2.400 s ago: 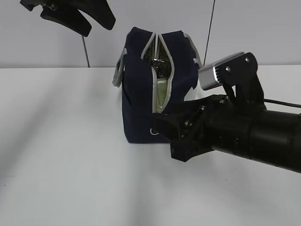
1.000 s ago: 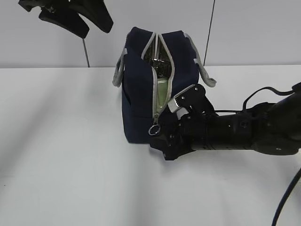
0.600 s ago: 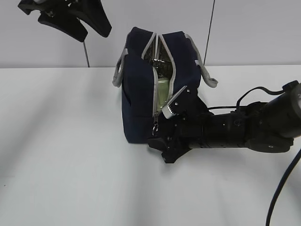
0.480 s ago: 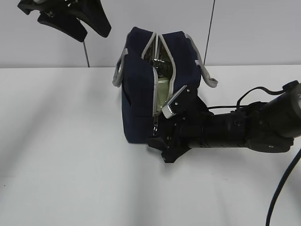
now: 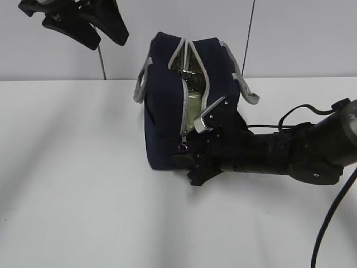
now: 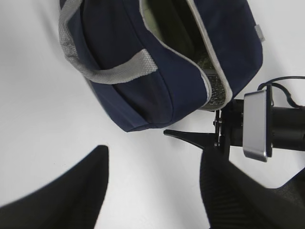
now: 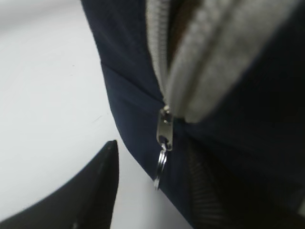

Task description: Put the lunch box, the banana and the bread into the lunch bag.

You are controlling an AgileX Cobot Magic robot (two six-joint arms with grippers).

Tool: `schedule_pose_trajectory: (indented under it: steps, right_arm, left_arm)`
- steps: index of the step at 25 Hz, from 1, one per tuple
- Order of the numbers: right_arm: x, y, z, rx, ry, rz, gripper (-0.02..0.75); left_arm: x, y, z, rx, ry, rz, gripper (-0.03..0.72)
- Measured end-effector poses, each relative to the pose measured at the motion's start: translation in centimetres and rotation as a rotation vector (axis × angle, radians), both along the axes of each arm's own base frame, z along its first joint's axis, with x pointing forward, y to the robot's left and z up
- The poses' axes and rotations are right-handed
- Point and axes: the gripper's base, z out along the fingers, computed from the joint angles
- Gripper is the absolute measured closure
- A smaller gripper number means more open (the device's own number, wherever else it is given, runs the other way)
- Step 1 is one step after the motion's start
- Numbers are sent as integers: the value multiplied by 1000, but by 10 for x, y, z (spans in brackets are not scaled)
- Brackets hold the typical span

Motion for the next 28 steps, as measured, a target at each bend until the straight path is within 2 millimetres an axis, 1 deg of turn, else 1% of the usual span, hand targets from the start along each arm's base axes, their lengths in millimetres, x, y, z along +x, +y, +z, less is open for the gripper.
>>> schedule_pose_trajectory:
  steps: [4,7,12,21,22,23,25,27,28]
  right_arm:
    - [0,0,-1,2,2,-7,473]
    - [1,-1,-1,-6,7,-12,511]
    - [1,-4,-5,-48,28,-31,522]
    - [2,-5,-4,-32,36,-62,531]
    - [2,-5,-4,-30,37,-66,548]
    - [2,-5,-4,-29,37,-67,583]
    - [2,-5,-4,-28,37,-69,688]
    - [2,-5,-4,-28,37,-69,739]
    - [2,-5,-4,-25,36,-68,750]
  left_arm:
    - [0,0,0,0,0,0,264]
    - [0,0,0,0,0,0,264]
    - [0,0,0,0,0,0,264]
    - [0,0,0,0,0,0,264]
    - [0,0,0,0,0,0,264]
    - [0,0,0,0,0,0,264]
    - [0,0,0,0,0,0,264]
    - [0,0,0,0,0,0,264]
    - [0,0,0,0,0,0,264]
